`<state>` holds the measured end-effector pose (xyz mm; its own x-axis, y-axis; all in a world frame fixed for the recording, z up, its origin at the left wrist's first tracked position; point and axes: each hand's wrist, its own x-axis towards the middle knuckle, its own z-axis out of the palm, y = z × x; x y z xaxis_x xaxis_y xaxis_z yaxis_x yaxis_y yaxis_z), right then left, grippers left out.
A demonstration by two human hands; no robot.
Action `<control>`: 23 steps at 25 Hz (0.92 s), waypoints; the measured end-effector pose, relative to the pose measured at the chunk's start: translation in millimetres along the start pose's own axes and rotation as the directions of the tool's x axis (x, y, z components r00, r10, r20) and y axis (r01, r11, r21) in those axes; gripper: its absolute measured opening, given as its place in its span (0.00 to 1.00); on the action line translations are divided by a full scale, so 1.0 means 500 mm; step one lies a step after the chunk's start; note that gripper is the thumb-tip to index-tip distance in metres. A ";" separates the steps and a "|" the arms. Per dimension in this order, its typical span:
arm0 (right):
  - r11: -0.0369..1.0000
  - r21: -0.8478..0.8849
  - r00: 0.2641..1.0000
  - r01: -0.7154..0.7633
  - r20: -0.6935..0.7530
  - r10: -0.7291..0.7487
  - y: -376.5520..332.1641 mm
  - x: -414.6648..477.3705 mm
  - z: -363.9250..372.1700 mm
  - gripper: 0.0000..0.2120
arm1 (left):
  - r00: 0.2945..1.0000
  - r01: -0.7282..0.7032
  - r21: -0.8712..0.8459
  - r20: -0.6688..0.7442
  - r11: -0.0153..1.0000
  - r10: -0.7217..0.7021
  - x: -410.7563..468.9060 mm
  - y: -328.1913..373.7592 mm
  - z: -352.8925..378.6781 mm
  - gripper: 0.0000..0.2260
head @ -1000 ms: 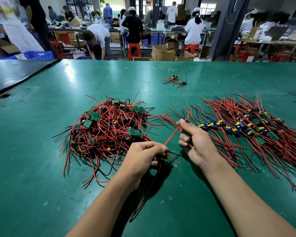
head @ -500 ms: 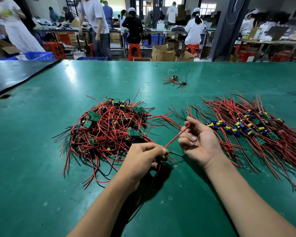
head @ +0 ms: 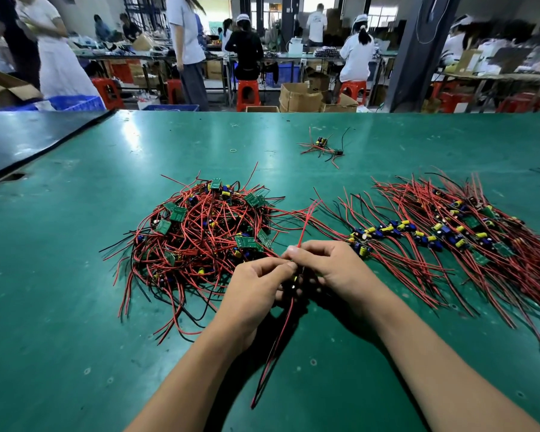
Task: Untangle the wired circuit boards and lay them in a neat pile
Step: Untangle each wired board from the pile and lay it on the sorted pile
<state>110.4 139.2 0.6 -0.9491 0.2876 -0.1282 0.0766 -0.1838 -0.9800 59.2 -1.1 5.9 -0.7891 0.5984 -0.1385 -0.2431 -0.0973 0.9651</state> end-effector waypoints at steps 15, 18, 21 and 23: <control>0.942 0.308 0.908 0.133 -0.419 0.009 -0.032 0.034 -0.053 0.13 | 0.992 -0.002 0.098 0.124 0.995 -0.011 0.000 0.000 0.000 0.05; 0.894 0.440 0.913 0.083 -0.392 0.108 -0.036 0.032 -0.055 0.16 | 0.990 0.000 0.124 0.143 0.992 -0.018 -0.002 0.002 -0.001 0.07; 0.954 0.279 0.916 0.106 -0.400 0.016 -0.030 0.033 -0.055 0.16 | 0.996 0.013 0.097 0.087 0.995 -0.022 -0.002 0.004 -0.003 0.05; 0.990 0.079 0.906 0.116 -0.417 -0.073 -0.024 0.032 -0.056 0.22 | 0.999 0.022 0.005 0.026 1.000 -0.023 0.000 0.007 0.003 0.08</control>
<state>102.9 172.1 6.1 -0.7379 0.6661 -0.1083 -0.0581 -0.2225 -0.9732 59.0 -0.2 9.8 -0.7686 0.6207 -0.1545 -0.2581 -0.0800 0.9628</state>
